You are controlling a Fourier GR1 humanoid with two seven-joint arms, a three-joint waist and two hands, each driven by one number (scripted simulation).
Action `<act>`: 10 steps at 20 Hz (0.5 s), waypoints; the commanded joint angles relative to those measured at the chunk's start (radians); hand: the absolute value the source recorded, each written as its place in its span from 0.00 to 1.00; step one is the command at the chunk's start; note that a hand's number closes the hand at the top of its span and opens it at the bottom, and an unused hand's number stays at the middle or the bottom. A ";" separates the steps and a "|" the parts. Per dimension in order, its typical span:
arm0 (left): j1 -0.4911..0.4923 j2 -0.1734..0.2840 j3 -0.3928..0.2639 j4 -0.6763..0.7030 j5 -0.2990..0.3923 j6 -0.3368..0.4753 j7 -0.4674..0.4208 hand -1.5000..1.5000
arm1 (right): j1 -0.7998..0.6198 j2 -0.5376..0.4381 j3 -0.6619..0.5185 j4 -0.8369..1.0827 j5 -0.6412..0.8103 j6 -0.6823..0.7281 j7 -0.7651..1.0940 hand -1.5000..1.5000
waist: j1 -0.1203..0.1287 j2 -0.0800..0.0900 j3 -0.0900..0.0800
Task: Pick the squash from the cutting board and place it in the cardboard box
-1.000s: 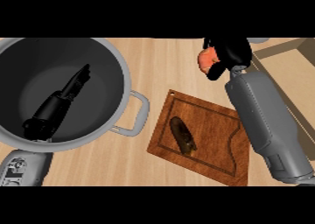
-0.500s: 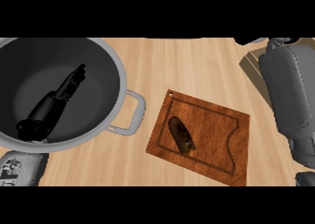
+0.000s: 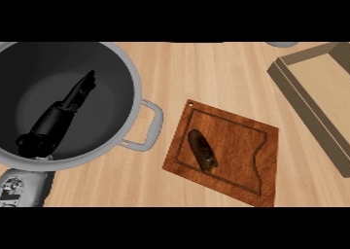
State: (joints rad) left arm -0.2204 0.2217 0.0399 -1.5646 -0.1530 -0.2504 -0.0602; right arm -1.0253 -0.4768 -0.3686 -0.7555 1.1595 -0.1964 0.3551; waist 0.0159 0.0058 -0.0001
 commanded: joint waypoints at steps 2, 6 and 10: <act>0.014 -0.022 -0.013 -0.018 -0.015 0.020 0.009 0.50 | 0.002 -0.145 -0.033 0.170 -0.018 0.088 -0.100 1.00 | 0.006 0.003 0.001; -0.016 -0.027 -0.021 -0.002 -0.021 0.018 0.025 0.50 | 0.013 -0.197 -0.057 0.274 -0.049 0.249 -0.109 1.00 | -0.001 0.004 0.001; -0.044 -0.002 0.000 0.030 -0.013 -0.003 0.014 0.50 | 0.011 -0.250 -0.077 0.373 -0.072 0.305 -0.180 1.00 | 0.007 0.006 0.002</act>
State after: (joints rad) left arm -0.2326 0.2062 0.0262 -1.5412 -0.1728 -0.2410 -0.0693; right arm -1.0192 -0.6660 -0.4241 -0.4691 1.1127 0.0309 0.2338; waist 0.0211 0.0116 0.0008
